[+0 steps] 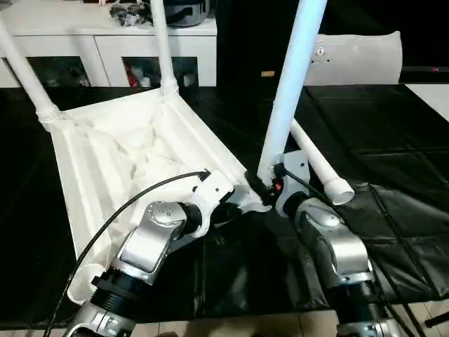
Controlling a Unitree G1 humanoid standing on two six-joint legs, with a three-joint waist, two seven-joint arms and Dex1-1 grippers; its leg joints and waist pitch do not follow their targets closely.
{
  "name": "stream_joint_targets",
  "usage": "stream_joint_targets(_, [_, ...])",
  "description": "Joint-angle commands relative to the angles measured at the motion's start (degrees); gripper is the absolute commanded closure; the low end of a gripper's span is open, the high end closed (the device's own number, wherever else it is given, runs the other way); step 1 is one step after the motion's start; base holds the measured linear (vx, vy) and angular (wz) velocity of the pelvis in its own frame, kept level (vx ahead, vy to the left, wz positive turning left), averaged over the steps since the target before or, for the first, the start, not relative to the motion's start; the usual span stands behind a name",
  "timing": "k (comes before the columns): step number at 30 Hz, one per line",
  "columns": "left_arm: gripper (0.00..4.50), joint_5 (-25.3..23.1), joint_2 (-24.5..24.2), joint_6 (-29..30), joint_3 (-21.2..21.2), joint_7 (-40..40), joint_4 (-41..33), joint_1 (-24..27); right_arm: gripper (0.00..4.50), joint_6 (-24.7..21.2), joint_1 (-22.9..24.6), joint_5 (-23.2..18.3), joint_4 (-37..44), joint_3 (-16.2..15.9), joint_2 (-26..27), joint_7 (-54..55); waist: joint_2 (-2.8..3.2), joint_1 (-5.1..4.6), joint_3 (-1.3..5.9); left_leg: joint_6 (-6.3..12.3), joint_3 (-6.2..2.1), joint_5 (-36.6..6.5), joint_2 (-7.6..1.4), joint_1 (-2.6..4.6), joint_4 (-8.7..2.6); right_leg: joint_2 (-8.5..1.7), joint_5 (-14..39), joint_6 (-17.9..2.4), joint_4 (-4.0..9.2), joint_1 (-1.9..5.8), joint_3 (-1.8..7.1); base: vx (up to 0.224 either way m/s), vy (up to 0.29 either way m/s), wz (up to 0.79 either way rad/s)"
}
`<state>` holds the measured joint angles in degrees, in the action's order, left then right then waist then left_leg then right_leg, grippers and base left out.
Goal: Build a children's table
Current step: Rotate leg to tighten
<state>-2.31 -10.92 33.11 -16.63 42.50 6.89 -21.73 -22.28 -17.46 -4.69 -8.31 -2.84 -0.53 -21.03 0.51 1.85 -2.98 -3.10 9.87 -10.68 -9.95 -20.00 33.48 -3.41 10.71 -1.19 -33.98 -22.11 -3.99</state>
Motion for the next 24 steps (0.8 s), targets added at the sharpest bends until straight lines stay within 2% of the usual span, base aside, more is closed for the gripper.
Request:
stream_joint_targets(1, [4.50,0.5,-0.1,-2.7,0.3,0.0,-2.5,-2.4,1.22,-1.8,2.1,-2.7,-0.4,-5.6,1.1,-5.0,0.30,0.39,2.88,0.56,-1.56,-17.8,-2.79,-0.01,-4.49,-4.86,22.4,-7.1,5.42,1.78,3.13,0.000,0.000,0.00])
stream_joint_targets(3, [4.50,0.6,-1.8,-4.1,0.3,2.1,-2.2,-2.0,0.86,-1.3,2.7,-3.4,1.3,-4.9,-0.5,-6.9,0.34,0.59,3.06,0.77,-1.54,-16.9,-2.80,0.00,-4.40,-4.93,21.5,-7.1,5.34,1.93,3.20,0.000,0.000,0.00])
stream_joint_targets(5, [4.50,0.7,-3.7,-5.7,0.2,4.0,-1.7,-1.8,0.75,-0.7,3.3,-4.0,2.7,-4.5,-2.8,-9.6,0.13,0.57,3.12,1.23,-1.40,-14.8,-2.85,-0.32,-4.40,-4.80,18.6,-7.8,5.01,2.19,3.21,0.000,0.000,0.00])
stream_joint_targets(6, [4.50,1.1,-5.1,-6.9,0.1,5.9,-1.4,-1.6,0.75,-0.3,3.8,-4.4,3.5,-4.3,-4.6,-11.9,0.17,0.63,3.17,1.33,-1.39,-14.3,-2.86,-0.29,-4.35,-4.80,18.0,-8.0,4.88,2.26,3.21,0.000,0.000,0.00])
stream_joint_targets(8, [4.50,1.4,-7.3,-8.8,-0.3,8.4,-1.0,-1.3,0.42,0.3,4.3,-5.2,4.5,-4.1,-7.2,-15.3,0.28,0.74,3.37,1.97,-1.29,-12.2,-2.86,-0.45,-4.13,-4.79,14.8,-8.8,4.54,2.46,3.29,0.000,0.000,0.00])
stream_joint_targets(9, [4.50,1.4,-7.3,-8.8,-0.3,8.4,-1.0,-1.3,0.42,0.3,4.3,-5.2,4.5,-4.1,-7.2,-15.3,0.25,0.81,3.37,2.33,-1.22,-11.7,-2.87,-0.50,-4.03,-4.74,13.6,-9.3,4.40,2.47,3.28,0.000,0.000,0.00])
stream_joint_targets(11, [4.50,2.2,-9.9,-11.3,-1.1,12.5,-0.6,-1.0,0.30,0.8,5.1,-6.4,6.0,-4.2,-10.9,-20.7,0.15,1.18,3.74,2.98,-1.18,-9.3,-2.85,-0.65,-3.75,-4.78,11.3,-9.8,4.03,2.74,3.19,0.000,0.000,0.00])
stream_joint_targets(13, [4.50,2.7,-12.4,-14.3,-2.1,16.7,0.0,-0.8,0.04,1.0,5.4,-7.6,7.0,-4.2,-14.2,-25.6,0.17,1.43,3.62,3.73,-1.10,-8.8,-2.98,-0.55,-3.70,-4.59,9.7,-10.3,3.89,2.53,3.12,0.000,0.000,0.00])
stream_joint_targets(15, [4.50,2.7,-13.4,-15.6,-2.6,18.5,0.2,-0.8,0.04,1.1,5.5,-8.1,7.2,-4.0,-15.5,-27.5,0.29,1.89,3.52,3.57,-1.03,-9.9,-3.13,-0.32,-3.73,-4.67,10.8,-10.9,4.02,2.25,3.09,0.000,0.000,0.00])
stream_joint_targets(16, [4.50,3.4,-14.6,-16.8,-3.0,21.1,0.3,-0.7,0.04,1.1,5.5,-8.9,7.6,-4.2,-17.4,-30.3,0.09,1.91,3.54,3.61,-0.93,-10.2,-3.11,-0.27,-3.70,-4.71,11.2,-10.9,4.07,2.23,3.13,0.000,0.000,0.00])
stream_joint_targets(19, [4.50,5.1,-17.2,-19.5,-4.0,27.2,0.7,-1.0,0.04,1.2,5.2,-10.1,7.8,-5.7,-22.1,-37.0,0.23,2.67,3.51,3.38,-0.89,-10.2,-3.34,-0.06,-3.72,-4.74,11.5,-11.0,3.88,2.13,3.19,0.000,0.000,0.00])
stream_joint_targets(21, [4.50,5.3,-17.6,-19.8,-4.2,28.0,0.9,-1.1,0.04,1.4,5.1,-10.1,7.7,-6.0,-22.8,-38.0,0.21,3.21,3.43,3.08,-0.83,-10.8,-3.46,0.12,-3.77,-4.83,12.3,-11.0,3.96,1.90,3.27,0.000,0.000,0.00])
stream_joint_targets(22, [4.50,5.5,-18.1,-20.3,-4.7,29.2,1.2,-1.5,0.04,1.7,4.7,-10.3,7.5,-6.5,-23.7,-39.4,-0.98,3.13,3.38,3.12,-0.63,-10.9,-3.44,0.06,-3.75,-4.78,12.7,-10.9,4.03,1.91,3.28,0.000,0.000,0.00])
stream_joint_targets(23, [4.50,5.5,-18.1,-20.3,-4.7,29.2,1.2,-1.5,0.04,1.7,4.7,-10.3,7.5,-6.5,-23.7,-39.4,-0.37,3.51,3.41,2.98,-0.81,-10.6,-3.44,0.02,-3.76,-5.03,13.6,-10.8,3.80,1.97,3.26,0.000,0.000,0.00])
stream_joint_targets(24, [4.50,5.4,-18.4,-20.8,-5.1,30.0,1.5,-2.0,0.04,1.6,4.3,-10.6,7.4,-6.7,-24.4,-40.5,-0.60,3.46,3.37,2.98,-0.79,-10.5,-3.51,-0.04,-3.80,-5.06,14.0,-10.7,3.90,1.91,3.23,0.000,0.000,0.00])
